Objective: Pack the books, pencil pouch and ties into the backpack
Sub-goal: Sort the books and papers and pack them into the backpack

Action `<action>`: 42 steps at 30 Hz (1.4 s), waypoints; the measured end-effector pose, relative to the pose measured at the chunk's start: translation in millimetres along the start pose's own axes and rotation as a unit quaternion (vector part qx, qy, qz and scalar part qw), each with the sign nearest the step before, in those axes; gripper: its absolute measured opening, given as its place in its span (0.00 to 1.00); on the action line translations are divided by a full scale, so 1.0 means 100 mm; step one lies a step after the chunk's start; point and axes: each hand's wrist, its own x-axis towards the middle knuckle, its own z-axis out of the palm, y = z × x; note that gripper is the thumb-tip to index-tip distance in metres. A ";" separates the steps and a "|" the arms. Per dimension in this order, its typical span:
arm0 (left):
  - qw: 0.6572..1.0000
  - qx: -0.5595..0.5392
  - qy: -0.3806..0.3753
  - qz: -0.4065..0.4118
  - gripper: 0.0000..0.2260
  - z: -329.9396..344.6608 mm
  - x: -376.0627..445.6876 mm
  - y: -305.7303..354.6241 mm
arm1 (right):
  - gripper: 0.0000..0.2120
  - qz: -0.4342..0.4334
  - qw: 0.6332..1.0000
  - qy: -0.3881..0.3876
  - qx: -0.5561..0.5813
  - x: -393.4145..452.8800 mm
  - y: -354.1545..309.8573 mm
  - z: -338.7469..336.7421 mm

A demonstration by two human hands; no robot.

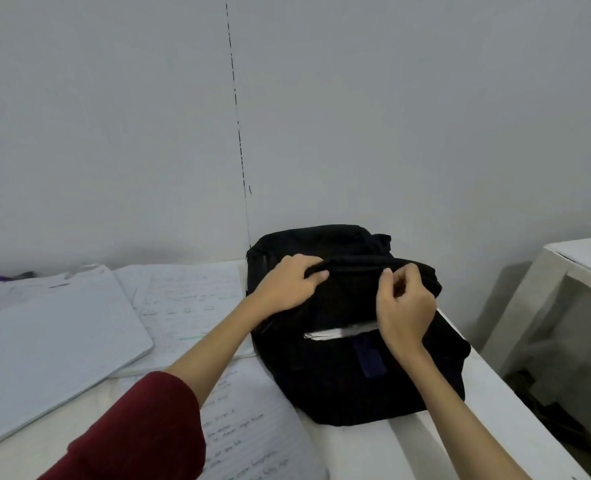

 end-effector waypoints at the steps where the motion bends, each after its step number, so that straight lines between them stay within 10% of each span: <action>1: 0.999 -0.016 -0.026 -0.012 0.10 0.06 -0.07 -0.06 | 0.14 -0.036 0.999 -0.013 -0.008 -0.03 -0.06 0.05; 7: 0.976 -0.162 -0.073 -0.124 0.08 -0.11 -0.77 -0.51 | 0.15 -0.182 0.971 -0.146 -0.058 -0.36 -0.31 0.47; 12: 0.926 -0.183 0.217 -0.248 0.06 -0.65 -1.88 -1.13 | 0.15 -0.170 0.924 -0.342 -0.002 -0.92 -0.87 1.07; 19: 0.772 -0.047 0.483 -0.411 0.06 -1.34 -3.52 -1.76 | 0.08 -0.270 0.786 -0.547 0.101 -2.13 -2.12 1.85; 26: 0.704 0.052 0.388 -0.593 0.20 -1.84 -4.48 -2.30 | 0.17 -0.352 0.678 -0.645 0.011 -3.13 -2.90 2.32; 36: 0.700 -0.132 0.404 -0.574 0.26 -2.15 -4.57 -2.62 | 0.14 -0.394 0.771 -0.498 -0.047 -3.54 -2.99 2.56; 42: 0.721 -0.270 0.397 -0.500 0.06 -2.37 -4.64 -2.75 | 0.14 -0.266 0.783 -0.559 -0.056 -3.52 -3.00 2.61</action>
